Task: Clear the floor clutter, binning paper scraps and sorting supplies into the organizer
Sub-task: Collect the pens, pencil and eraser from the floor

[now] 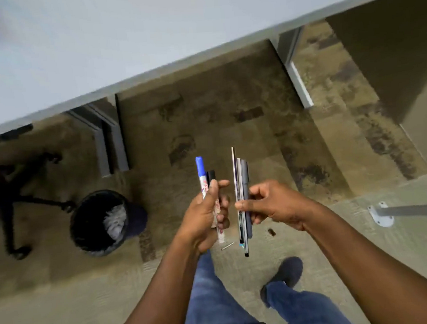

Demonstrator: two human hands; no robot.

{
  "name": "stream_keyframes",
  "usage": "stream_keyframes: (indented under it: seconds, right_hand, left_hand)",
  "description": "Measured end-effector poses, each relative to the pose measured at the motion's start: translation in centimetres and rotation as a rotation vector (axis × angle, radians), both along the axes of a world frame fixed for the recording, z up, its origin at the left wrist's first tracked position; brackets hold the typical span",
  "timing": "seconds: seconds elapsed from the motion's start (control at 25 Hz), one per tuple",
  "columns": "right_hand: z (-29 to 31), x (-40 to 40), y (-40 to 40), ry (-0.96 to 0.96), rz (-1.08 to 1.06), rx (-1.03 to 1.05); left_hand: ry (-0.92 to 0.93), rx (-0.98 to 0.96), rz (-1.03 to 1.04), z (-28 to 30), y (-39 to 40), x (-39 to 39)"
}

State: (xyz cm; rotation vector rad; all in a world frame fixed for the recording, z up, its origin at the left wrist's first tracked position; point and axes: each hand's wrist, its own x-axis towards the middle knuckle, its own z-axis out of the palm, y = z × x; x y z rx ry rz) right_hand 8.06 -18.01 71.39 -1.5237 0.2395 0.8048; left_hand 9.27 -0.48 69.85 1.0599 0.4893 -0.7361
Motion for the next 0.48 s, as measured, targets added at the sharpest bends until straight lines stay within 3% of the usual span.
stream_keyframes:
  seconds: [0.24, 0.48]
  right_hand:
    - [9.2, 4.3, 6.7, -0.126, 0.060, 0.006]
    - [13.2, 13.1, 16.9, -0.194, 0.092, -0.044]
  left_hand:
    - [-0.041, -0.202, 0.201, 8.9, 8.9, 2.5]
    - [-0.145, -0.220, 0.225, 12.7, 20.2, 8.9]
